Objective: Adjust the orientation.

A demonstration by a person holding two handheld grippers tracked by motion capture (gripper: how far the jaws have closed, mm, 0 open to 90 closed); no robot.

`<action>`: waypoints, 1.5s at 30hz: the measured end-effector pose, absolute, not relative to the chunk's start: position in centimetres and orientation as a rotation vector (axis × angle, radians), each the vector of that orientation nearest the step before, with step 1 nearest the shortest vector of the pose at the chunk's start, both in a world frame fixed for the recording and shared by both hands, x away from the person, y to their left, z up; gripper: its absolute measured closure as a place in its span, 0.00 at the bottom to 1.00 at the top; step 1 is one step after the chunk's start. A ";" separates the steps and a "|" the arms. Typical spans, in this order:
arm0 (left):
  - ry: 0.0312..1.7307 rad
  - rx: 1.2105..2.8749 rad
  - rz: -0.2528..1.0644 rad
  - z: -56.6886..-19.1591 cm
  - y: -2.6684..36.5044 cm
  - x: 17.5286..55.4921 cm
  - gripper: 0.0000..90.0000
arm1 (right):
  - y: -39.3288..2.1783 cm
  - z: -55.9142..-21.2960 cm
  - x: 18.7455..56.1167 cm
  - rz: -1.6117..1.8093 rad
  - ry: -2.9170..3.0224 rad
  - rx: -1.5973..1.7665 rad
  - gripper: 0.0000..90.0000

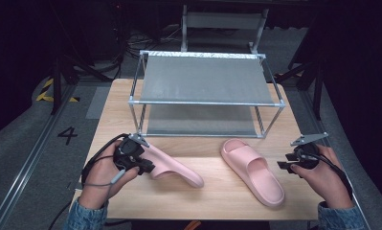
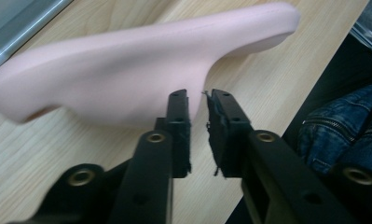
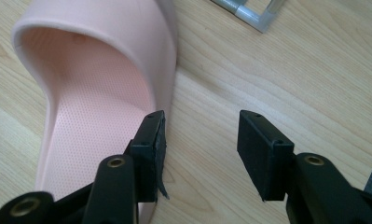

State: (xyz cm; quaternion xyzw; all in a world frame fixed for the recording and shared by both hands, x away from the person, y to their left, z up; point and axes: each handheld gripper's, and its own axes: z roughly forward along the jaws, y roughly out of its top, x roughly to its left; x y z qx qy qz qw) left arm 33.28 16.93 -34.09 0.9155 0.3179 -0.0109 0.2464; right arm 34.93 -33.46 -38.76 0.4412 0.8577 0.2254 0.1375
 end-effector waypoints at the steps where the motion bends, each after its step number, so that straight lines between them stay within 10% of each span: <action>1: 0.847 2.505 -0.048 -34.2 16.6 33.3 0.93 | -33.5 -38.8 34.9 0.649 2.483 1.274 0.59; 34: 0.692 2.444 -0.019 -37.2 13.1 37.6 1.00 | -35.5 -39.4 32.0 0.579 2.471 1.296 0.61; 45: 0.635 2.306 0.197 -37.4 11.3 39.1 0.51 | -37.0 -39.2 30.1 0.630 2.366 1.357 0.58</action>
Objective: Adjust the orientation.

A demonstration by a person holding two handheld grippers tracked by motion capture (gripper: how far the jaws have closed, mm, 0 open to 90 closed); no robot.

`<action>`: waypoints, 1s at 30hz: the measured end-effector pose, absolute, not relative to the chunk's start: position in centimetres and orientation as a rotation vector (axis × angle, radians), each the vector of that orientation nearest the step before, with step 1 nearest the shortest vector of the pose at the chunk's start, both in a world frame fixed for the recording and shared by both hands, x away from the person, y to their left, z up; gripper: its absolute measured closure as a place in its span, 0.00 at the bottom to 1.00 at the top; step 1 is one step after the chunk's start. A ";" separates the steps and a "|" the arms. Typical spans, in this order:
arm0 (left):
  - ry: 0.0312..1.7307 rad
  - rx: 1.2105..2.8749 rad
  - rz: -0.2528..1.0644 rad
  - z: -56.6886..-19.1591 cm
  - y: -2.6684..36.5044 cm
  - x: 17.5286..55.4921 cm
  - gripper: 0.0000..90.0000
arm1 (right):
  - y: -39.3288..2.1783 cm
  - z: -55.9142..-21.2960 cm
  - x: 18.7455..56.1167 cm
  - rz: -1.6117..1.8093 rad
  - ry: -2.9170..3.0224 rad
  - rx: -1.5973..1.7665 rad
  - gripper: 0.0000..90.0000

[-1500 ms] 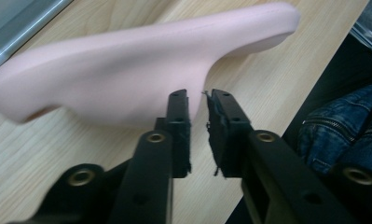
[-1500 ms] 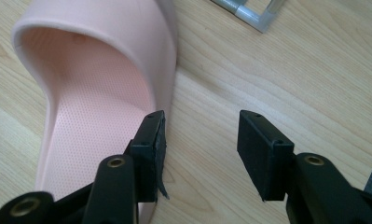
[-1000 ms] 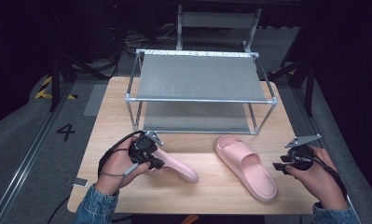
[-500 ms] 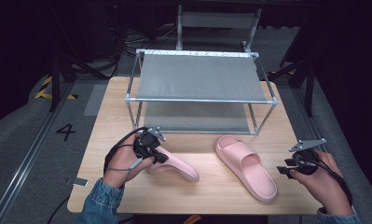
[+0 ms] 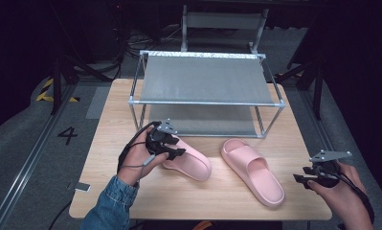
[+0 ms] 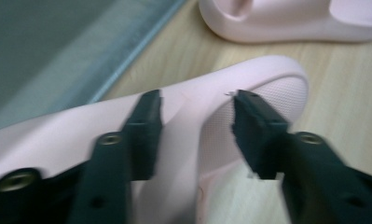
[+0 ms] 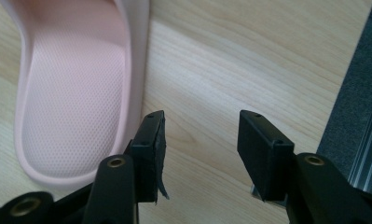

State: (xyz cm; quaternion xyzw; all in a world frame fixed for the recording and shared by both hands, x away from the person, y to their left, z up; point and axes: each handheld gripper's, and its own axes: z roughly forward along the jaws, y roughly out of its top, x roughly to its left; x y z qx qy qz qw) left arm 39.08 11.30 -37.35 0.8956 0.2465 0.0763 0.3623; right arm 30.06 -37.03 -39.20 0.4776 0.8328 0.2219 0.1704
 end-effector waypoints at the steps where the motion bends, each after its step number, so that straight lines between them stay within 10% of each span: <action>1: 0.620 2.298 0.211 -37.2 11.2 39.1 0.48 | -37.2 -39.1 29.9 0.644 2.349 1.362 0.58; 30: 0.742 2.356 0.097 -42.4 7.3 39.9 0.50 | -36.7 -39.9 29.9 0.625 2.351 1.340 0.59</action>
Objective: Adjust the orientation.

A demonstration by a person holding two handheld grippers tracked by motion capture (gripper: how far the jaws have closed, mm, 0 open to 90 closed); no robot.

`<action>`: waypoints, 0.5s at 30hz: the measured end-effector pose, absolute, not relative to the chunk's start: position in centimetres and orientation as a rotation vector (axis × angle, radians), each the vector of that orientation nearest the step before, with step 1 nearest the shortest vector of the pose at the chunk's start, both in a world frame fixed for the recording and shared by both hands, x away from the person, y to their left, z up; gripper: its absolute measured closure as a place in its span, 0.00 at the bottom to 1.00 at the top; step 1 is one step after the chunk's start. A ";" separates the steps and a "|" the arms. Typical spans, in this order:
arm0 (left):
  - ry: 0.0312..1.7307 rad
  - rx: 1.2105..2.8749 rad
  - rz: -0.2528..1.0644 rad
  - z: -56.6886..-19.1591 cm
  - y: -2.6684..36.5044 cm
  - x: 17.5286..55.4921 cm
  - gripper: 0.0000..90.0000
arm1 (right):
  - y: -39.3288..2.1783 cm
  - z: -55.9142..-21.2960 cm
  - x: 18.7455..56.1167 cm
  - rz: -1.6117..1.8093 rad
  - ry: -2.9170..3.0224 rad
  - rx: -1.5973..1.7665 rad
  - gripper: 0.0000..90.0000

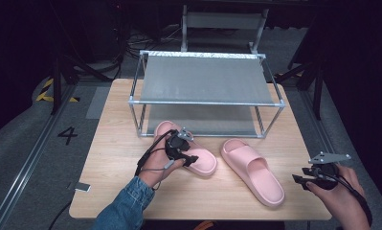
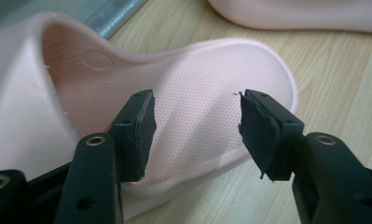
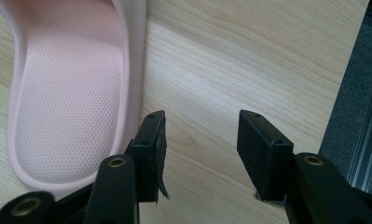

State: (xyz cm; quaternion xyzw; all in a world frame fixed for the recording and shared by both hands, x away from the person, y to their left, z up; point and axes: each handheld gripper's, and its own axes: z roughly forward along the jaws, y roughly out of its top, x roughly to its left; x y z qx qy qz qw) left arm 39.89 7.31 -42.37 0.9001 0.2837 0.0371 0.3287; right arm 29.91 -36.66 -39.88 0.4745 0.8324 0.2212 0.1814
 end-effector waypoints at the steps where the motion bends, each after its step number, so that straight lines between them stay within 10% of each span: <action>1: 0.757 2.352 0.088 -42.4 7.3 39.9 0.49 | -36.6 -39.9 29.9 0.626 2.352 1.340 0.59; 15: 0.884 2.388 0.132 -42.2 10.4 38.6 0.48 | -35.1 -39.5 31.9 0.654 2.386 1.283 0.57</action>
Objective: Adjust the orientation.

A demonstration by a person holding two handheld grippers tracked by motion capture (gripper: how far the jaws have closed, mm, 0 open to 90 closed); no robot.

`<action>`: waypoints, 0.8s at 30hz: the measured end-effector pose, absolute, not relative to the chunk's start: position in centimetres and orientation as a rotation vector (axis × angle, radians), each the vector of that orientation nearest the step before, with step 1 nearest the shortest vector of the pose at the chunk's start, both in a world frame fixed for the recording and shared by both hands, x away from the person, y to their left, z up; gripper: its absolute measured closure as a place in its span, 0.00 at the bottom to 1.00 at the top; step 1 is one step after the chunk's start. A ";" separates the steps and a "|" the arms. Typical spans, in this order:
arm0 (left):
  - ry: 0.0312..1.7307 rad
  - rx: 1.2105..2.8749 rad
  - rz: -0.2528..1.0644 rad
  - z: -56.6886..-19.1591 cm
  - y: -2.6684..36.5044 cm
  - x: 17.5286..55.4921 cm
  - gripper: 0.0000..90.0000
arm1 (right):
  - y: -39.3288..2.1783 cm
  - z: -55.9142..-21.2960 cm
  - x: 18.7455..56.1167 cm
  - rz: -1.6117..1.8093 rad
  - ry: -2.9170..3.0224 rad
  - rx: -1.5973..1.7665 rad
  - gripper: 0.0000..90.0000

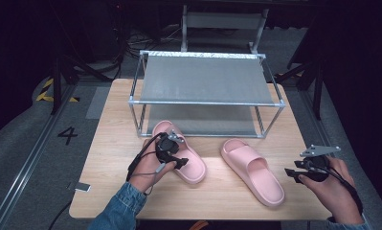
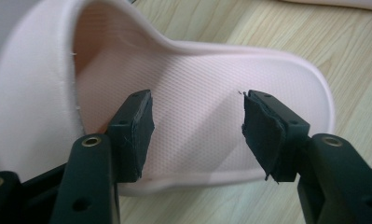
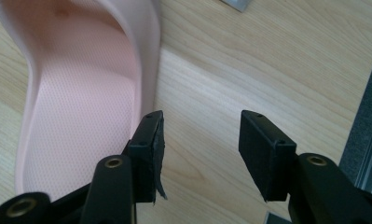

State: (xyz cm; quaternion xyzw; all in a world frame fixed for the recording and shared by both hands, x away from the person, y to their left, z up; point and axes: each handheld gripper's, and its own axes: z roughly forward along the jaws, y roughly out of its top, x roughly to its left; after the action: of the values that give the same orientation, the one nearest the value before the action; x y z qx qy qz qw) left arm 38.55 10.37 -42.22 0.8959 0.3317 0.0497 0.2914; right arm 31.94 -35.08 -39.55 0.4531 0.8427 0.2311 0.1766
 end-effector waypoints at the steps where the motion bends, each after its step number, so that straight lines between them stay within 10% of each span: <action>1: 0.894 2.381 0.131 -42.2 10.6 38.5 0.48 | -34.8 -39.5 32.2 0.659 2.388 1.278 0.57; 24: 1.101 2.370 0.066 -41.4 17.0 38.4 0.43 | -34.0 -39.7 33.4 0.675 2.410 1.248 0.54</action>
State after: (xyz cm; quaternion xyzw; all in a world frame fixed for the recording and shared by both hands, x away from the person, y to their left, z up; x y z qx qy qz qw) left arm 38.44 16.96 -41.41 0.8752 0.4067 0.0244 0.2607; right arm 33.40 -34.01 -39.72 0.4395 0.8490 0.2378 0.1716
